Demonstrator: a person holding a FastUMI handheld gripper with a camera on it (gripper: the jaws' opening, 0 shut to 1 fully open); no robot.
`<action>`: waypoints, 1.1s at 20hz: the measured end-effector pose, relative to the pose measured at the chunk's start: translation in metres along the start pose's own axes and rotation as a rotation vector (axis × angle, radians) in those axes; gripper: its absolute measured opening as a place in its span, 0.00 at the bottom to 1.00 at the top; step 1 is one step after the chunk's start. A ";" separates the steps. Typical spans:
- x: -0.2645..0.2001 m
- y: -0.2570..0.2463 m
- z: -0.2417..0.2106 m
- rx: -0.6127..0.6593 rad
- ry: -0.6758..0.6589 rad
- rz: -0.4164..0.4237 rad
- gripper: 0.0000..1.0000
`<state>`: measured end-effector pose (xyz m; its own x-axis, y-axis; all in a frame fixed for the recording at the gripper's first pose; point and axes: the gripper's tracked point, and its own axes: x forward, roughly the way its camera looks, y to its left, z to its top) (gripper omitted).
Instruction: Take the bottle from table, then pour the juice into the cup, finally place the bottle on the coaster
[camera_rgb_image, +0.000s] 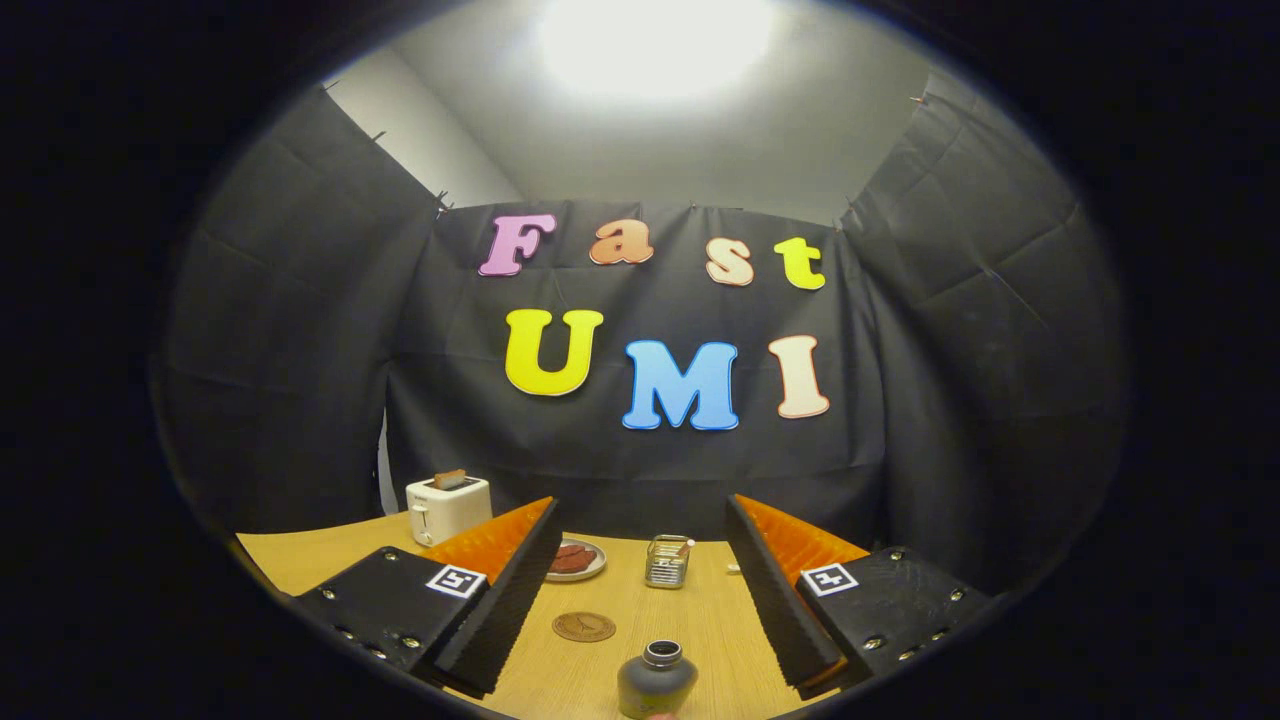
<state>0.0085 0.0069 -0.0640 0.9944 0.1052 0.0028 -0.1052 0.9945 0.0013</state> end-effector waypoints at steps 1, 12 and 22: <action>0.000 -0.002 -0.008 0.004 0.011 0.002 0.99; -0.003 -0.013 -0.090 0.046 0.137 0.034 0.99; -0.005 -0.009 -0.160 0.074 0.276 0.087 0.99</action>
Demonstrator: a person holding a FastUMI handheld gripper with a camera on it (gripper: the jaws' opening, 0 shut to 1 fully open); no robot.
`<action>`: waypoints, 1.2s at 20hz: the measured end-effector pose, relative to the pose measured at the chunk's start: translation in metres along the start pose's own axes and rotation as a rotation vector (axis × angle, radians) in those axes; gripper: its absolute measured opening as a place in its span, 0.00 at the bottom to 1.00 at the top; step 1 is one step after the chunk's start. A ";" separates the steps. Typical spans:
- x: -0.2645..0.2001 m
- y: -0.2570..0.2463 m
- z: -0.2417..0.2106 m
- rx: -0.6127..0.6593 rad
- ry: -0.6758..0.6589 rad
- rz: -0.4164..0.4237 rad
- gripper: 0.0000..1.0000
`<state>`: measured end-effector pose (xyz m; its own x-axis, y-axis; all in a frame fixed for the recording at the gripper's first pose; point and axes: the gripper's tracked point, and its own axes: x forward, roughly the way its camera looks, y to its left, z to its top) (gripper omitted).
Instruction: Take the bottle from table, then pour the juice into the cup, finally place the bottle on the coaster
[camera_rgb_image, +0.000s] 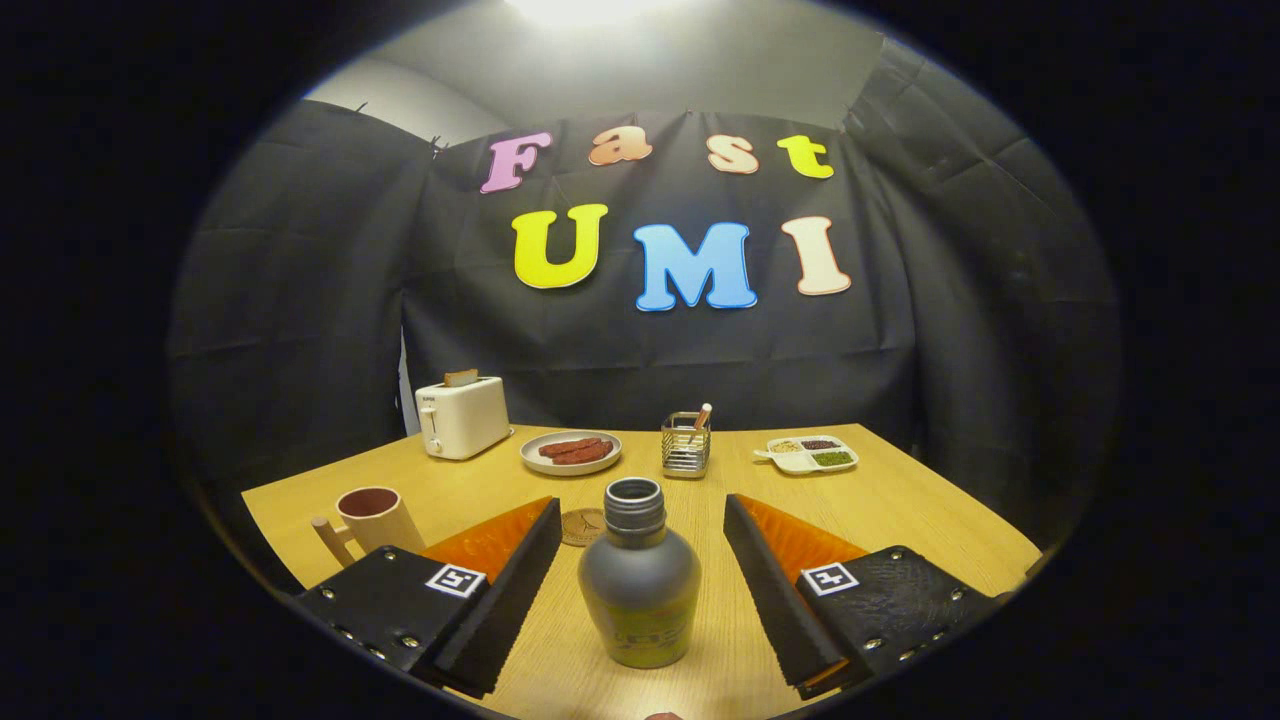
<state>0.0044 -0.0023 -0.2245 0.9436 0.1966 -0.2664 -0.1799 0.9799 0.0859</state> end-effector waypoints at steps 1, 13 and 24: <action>0.001 0.001 -0.006 0.007 0.010 0.005 0.99; 0.008 0.001 -0.067 -0.041 0.133 0.009 0.99; 0.018 0.004 -0.092 -0.041 0.184 0.006 0.98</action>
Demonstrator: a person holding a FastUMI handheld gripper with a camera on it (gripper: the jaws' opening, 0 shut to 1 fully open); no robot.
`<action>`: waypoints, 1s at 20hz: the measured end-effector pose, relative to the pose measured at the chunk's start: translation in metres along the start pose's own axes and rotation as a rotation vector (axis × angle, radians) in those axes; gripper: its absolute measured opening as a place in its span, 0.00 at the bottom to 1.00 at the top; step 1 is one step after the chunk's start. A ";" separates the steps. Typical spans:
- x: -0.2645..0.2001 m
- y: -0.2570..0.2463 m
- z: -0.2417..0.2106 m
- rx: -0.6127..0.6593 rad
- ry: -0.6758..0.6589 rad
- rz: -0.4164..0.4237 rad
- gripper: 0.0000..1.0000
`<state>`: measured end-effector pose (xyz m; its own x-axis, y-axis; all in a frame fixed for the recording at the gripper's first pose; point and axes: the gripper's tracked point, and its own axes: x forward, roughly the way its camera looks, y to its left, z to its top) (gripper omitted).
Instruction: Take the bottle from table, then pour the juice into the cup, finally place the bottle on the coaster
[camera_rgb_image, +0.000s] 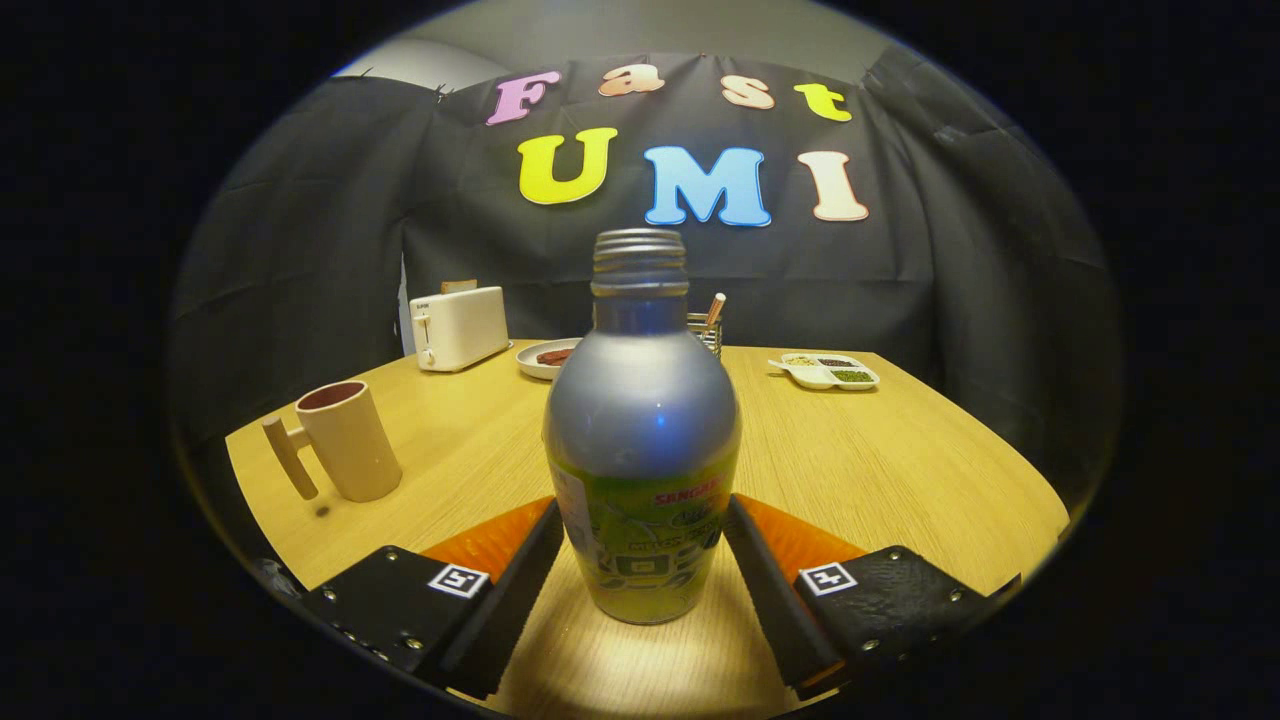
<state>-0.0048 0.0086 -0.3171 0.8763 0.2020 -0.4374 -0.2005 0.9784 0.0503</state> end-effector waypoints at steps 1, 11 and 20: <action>0.002 0.000 0.000 0.002 0.002 -0.002 0.82; 0.003 0.005 0.004 -0.090 0.084 0.002 0.71; 0.005 0.030 0.039 -0.390 0.101 0.020 0.71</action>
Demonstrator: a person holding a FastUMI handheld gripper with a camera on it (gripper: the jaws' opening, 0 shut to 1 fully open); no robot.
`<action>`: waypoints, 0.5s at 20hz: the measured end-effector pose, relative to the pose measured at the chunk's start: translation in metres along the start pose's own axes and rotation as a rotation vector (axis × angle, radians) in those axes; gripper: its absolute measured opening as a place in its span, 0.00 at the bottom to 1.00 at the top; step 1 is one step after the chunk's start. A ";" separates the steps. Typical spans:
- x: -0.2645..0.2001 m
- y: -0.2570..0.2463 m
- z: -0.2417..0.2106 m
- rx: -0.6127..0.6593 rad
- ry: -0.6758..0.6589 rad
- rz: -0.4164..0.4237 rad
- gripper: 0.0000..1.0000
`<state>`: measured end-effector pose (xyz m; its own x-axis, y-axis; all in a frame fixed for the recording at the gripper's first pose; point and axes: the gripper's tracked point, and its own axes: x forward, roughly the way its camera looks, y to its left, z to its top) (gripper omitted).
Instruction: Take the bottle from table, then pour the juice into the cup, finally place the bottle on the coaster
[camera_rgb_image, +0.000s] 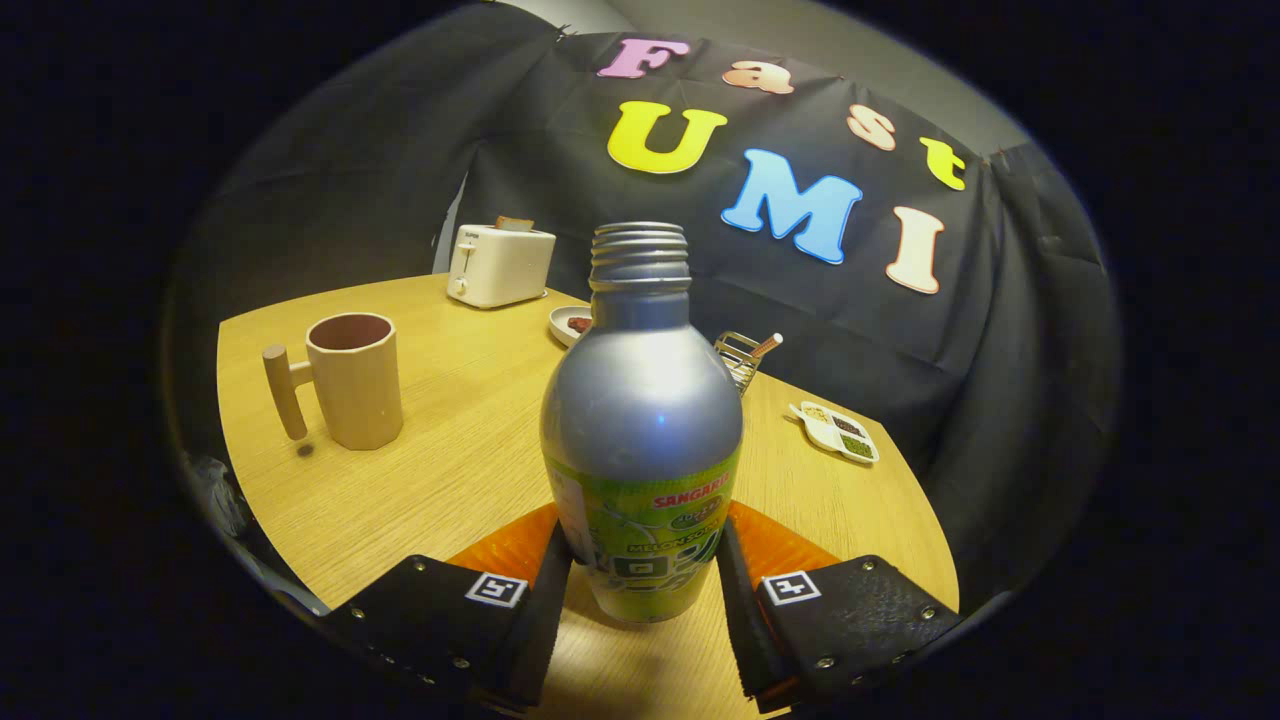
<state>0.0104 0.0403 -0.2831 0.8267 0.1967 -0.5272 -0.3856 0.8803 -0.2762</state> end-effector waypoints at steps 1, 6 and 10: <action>-0.001 0.003 0.004 -0.030 0.007 -0.001 0.71; 0.002 0.014 0.018 -0.163 0.042 -0.037 0.71; 0.006 0.030 0.026 -0.260 0.078 -0.031 0.71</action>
<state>0.0144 0.0793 -0.2731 0.8098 0.1286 -0.5724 -0.4608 0.7433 -0.4850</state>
